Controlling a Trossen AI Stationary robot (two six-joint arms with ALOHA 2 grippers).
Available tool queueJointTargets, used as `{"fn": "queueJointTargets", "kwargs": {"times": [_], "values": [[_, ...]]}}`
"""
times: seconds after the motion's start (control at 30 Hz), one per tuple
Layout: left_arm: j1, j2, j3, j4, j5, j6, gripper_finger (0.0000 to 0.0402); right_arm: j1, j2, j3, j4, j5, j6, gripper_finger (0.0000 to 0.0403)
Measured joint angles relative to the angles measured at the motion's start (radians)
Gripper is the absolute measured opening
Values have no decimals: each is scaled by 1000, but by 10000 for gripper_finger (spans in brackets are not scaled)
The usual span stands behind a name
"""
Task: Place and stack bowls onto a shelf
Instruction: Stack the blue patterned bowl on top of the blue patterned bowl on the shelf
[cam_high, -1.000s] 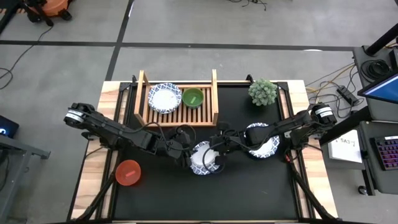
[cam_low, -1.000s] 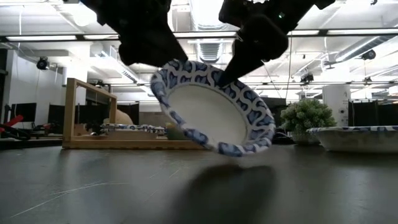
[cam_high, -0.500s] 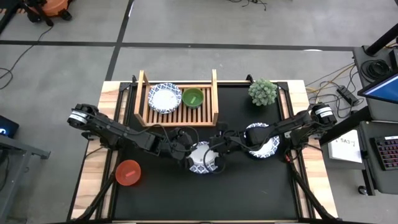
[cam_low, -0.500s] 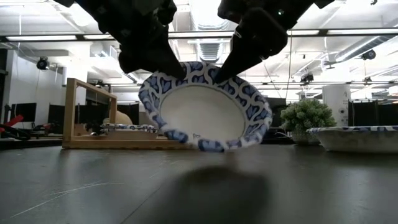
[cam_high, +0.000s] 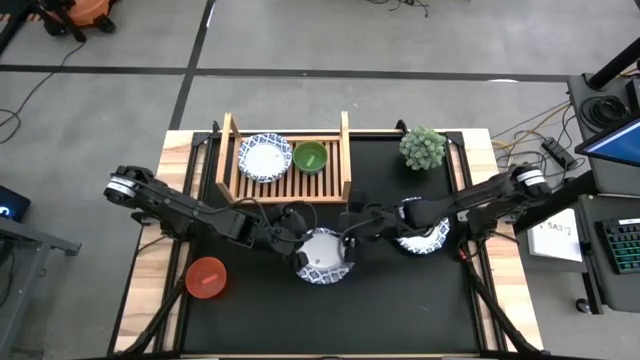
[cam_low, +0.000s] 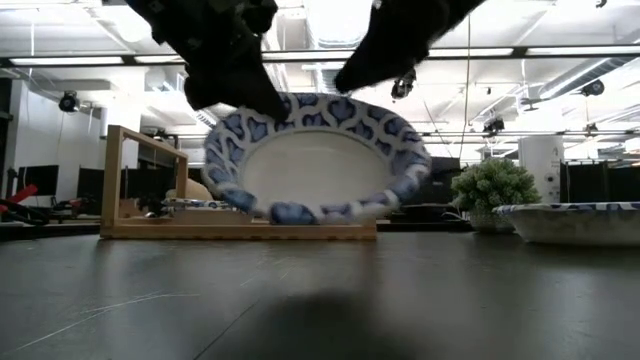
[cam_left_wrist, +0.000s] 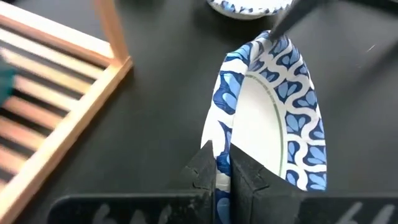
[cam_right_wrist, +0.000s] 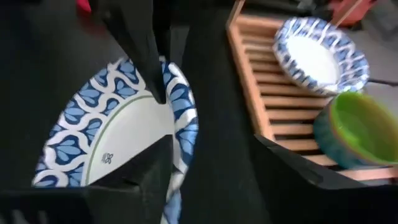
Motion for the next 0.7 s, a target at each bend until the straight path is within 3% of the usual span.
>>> {"fn": "queueJointTargets", "kwargs": {"times": [0.13, 0.37, 0.7], "values": [[14, -58, 52, -159, -35, 1, 0, 0, -97, -9, -8, 1, -22, 230], [65, -195, 141, -448, -151, 34, 0, 14, -253, -88, 18, -3, -24, 235], [290, -366, 158, -537, -181, 162, 0, 14, -333, -256, 201, -6, 7, 235]]}}
